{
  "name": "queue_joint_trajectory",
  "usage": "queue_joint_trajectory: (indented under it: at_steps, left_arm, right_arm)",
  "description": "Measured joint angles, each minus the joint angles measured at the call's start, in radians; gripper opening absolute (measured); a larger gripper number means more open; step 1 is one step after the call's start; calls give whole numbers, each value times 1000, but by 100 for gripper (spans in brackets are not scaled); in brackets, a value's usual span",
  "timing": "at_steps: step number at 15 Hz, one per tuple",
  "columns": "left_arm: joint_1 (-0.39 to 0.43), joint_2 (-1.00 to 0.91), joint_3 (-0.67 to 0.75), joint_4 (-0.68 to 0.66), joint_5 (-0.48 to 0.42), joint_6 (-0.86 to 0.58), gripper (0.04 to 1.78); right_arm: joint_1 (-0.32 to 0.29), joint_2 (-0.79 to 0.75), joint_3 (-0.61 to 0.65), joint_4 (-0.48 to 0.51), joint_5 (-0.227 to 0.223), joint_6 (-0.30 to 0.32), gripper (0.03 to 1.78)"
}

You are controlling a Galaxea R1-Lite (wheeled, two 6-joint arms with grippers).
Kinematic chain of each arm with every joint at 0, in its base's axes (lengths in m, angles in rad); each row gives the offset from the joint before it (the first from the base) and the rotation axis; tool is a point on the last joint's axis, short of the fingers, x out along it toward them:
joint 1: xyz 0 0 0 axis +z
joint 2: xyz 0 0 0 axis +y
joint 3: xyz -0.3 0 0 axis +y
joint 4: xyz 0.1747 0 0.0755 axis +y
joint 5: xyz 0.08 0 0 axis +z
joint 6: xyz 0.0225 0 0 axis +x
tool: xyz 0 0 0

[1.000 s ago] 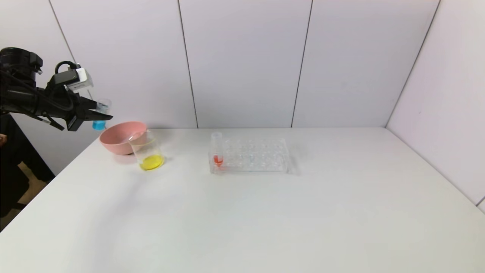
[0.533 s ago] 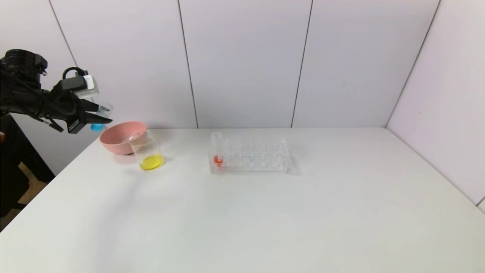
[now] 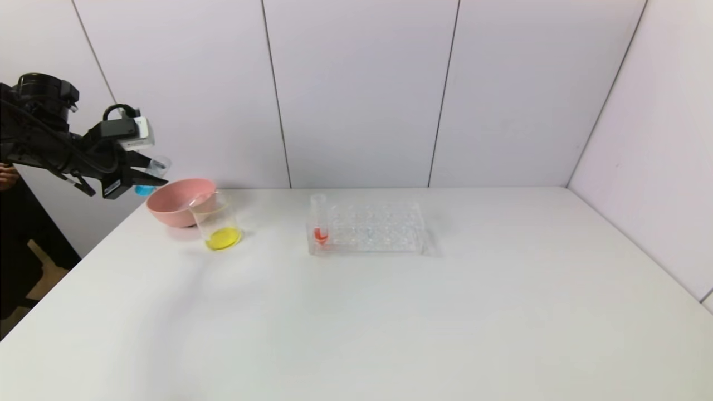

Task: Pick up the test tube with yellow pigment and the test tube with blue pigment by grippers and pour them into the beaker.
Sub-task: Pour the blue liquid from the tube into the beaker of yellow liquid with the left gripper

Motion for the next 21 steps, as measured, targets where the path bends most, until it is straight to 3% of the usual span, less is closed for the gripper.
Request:
queue_joint_trajectory:
  at_steps: [6,21]
  left_arm:
    - [-1,-5,0,28,27,2,45]
    - [-56,3,-10,96,218,81,45]
  right_arm:
    - [0,0,0,0,0,0,171]
    - [0,0,0,0,0,0,171]
